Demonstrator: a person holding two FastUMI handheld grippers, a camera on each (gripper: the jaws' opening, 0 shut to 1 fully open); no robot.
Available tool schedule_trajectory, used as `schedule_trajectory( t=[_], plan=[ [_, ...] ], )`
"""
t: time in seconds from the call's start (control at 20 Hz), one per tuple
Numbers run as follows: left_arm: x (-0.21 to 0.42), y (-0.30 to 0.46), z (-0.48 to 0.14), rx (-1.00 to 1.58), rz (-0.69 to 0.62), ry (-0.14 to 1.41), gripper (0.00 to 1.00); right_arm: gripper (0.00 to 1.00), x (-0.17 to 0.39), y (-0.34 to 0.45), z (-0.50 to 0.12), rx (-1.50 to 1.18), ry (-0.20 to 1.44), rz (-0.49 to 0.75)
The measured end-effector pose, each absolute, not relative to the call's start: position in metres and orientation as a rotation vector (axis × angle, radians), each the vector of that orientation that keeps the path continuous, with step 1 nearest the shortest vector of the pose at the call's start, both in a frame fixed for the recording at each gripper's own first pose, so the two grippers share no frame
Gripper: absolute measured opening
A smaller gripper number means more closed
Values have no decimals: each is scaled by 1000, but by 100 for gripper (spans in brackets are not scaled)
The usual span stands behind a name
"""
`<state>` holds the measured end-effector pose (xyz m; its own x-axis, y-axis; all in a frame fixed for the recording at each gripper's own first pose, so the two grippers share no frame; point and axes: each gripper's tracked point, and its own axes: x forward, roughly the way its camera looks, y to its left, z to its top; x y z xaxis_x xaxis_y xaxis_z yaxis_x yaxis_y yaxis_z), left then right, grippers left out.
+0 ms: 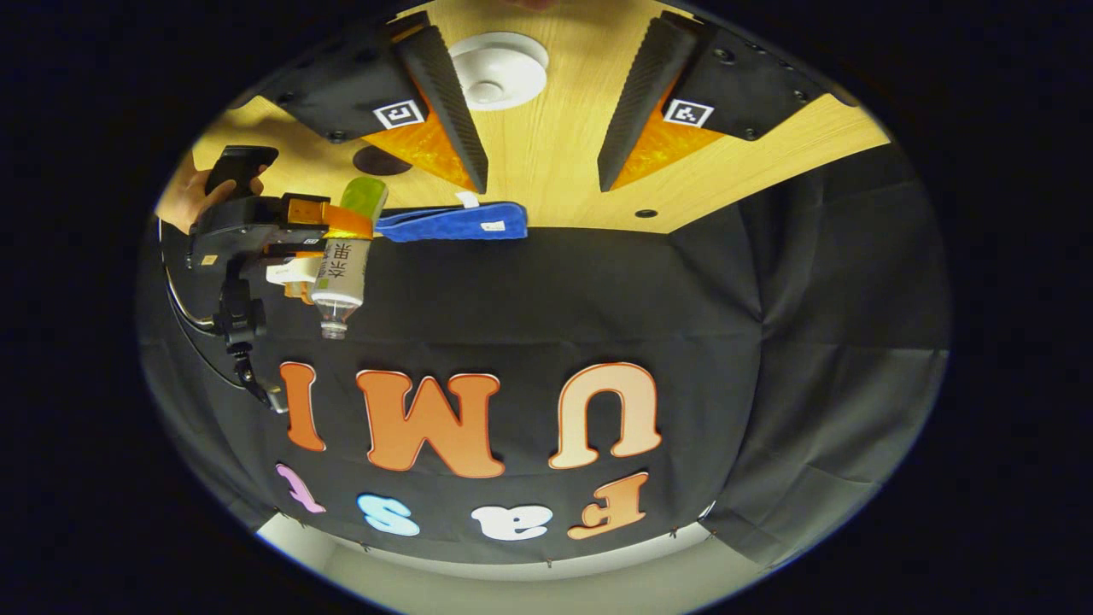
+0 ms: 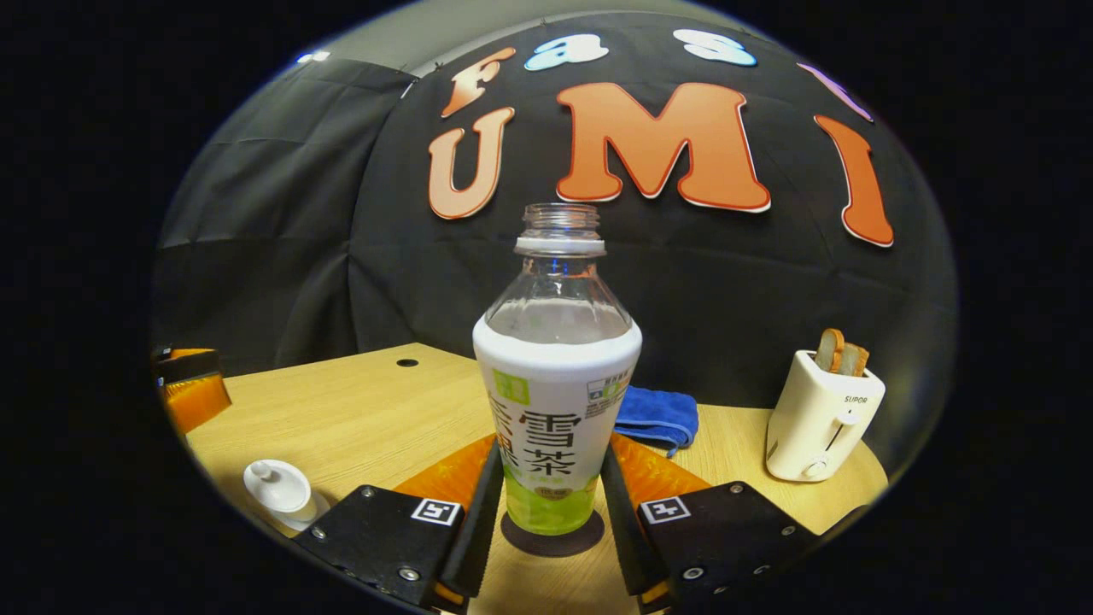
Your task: Open the teacup lid with one hand, grasp the water bottle and pour water into the teacup with the other hand; after pouring, place the water bottle on the coaster and then close the teacup lid.
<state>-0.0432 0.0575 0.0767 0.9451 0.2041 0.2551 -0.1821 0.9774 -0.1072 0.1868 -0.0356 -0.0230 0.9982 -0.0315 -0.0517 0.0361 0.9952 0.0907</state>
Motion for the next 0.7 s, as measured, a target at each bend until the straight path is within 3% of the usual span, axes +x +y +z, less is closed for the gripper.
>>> schedule_trajectory(
  t=[0.25, 0.7],
  plan=[
    [-58, 71, 88, -85, 235, -308, 89, 58, 205, -38, -51, 128, 136, -45],
    [-53, 79, 70, -137, 227, -263, 89, 62, 212, -42, -81, 127, 237, -78]
  ],
)
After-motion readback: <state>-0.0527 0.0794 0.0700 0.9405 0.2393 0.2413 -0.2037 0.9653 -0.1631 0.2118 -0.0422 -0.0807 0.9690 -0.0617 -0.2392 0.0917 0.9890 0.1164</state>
